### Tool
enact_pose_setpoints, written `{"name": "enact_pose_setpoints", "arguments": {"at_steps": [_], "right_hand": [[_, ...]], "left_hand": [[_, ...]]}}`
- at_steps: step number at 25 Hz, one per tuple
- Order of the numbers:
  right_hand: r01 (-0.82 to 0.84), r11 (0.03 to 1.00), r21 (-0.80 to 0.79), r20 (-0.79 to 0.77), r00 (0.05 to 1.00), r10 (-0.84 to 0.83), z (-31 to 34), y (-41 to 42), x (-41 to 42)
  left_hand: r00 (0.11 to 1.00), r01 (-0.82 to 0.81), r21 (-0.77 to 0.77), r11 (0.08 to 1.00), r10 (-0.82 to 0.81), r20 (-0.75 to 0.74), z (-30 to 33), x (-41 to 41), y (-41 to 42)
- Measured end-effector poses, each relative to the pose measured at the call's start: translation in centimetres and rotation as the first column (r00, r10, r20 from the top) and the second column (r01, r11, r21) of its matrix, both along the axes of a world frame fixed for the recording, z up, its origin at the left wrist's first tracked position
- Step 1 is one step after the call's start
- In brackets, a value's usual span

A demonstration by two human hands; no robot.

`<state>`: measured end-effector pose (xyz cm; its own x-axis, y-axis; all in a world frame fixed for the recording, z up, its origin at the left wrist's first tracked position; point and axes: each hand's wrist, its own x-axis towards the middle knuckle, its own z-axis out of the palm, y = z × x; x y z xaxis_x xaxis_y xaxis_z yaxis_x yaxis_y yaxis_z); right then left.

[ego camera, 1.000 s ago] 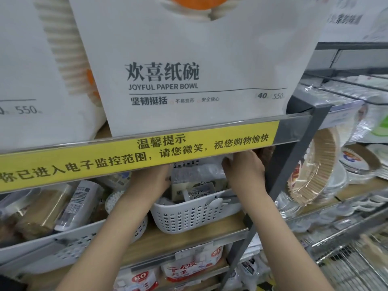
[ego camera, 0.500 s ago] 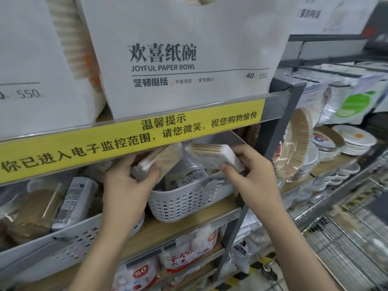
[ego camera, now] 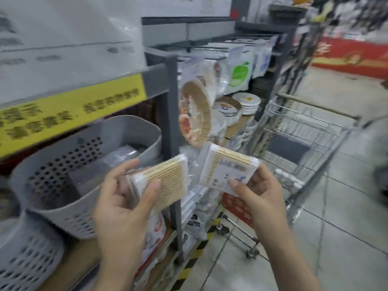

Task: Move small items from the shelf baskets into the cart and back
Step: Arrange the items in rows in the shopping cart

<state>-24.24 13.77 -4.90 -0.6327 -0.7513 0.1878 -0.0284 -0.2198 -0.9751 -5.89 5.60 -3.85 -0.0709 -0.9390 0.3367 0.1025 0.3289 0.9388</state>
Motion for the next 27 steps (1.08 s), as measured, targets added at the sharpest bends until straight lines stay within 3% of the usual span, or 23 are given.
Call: {"name": "enact_pose_setpoints", "arguments": {"at_steps": [6, 13, 16, 20, 24, 27], "right_hand": [[0.277, 0.956, 0.097, 0.098, 0.953, -0.286, -2.3, 6.4, -7.0], [0.445, 0.855, 0.268, 0.159, 0.855, -0.494, -5.8, 11.4, -16.4], [0.477, 0.815, 0.328, 0.136, 0.83, -0.541, -7.2, 12.2, -19.8], [0.46, 0.791, 0.403, 0.108, 0.835, -0.54, -9.2, 11.9, -23.3], [0.44, 0.772, 0.459, 0.168, 0.81, -0.562, -11.6, 9.2, -26.6], [0.442, 0.751, 0.49, 0.202, 0.781, -0.591, -13.0, 6.2, -28.9]], "left_hand": [[0.927, 0.367, 0.135, 0.92, -0.374, 0.028, -2.1, -10.5, 0.8], [0.716, 0.647, 0.295, 0.703, -0.694, 0.084, -4.6, -22.8, 1.9], [0.674, 0.66, 0.281, 0.697, -0.715, 0.188, -5.9, -26.6, 1.5], [0.659, 0.601, 0.254, 0.758, -0.649, 0.38, -8.3, -30.0, -0.6], [0.637, 0.535, 0.257, 0.805, -0.584, 0.503, -10.7, -33.1, -4.9], [0.576, 0.542, 0.297, 0.786, -0.605, 0.55, -12.7, -36.1, -8.7]]}}
